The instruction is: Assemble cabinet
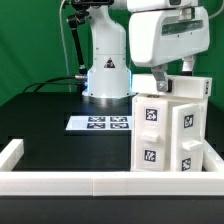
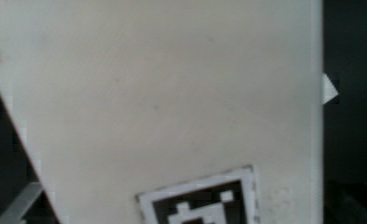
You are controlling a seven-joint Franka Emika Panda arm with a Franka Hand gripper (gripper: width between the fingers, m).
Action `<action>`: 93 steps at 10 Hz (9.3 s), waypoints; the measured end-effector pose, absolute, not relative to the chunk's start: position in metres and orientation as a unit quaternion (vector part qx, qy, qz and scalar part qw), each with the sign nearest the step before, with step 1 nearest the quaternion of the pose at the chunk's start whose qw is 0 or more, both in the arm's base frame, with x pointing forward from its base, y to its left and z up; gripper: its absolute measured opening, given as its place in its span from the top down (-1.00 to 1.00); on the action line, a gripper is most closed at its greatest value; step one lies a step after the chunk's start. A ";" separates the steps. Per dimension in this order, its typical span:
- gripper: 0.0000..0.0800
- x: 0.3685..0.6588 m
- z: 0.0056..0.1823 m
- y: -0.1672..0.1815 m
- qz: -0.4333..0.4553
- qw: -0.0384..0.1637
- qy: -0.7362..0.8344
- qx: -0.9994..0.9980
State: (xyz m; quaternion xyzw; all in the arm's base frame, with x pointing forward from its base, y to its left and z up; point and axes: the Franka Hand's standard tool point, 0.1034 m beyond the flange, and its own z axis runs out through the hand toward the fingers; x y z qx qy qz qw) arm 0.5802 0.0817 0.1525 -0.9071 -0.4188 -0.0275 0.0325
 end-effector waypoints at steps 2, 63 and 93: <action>-0.41 0.580 0.153 0.081 -0.028 0.032 -0.419 -0.907; -0.99 0.598 0.182 0.097 -0.015 0.111 0.316 -0.942; -0.40 0.589 0.152 0.072 -0.064 0.067 0.034 -0.995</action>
Offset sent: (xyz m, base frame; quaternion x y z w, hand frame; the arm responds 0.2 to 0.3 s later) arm 0.0000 0.0000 0.0000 0.0000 0.0000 0.0000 1.0000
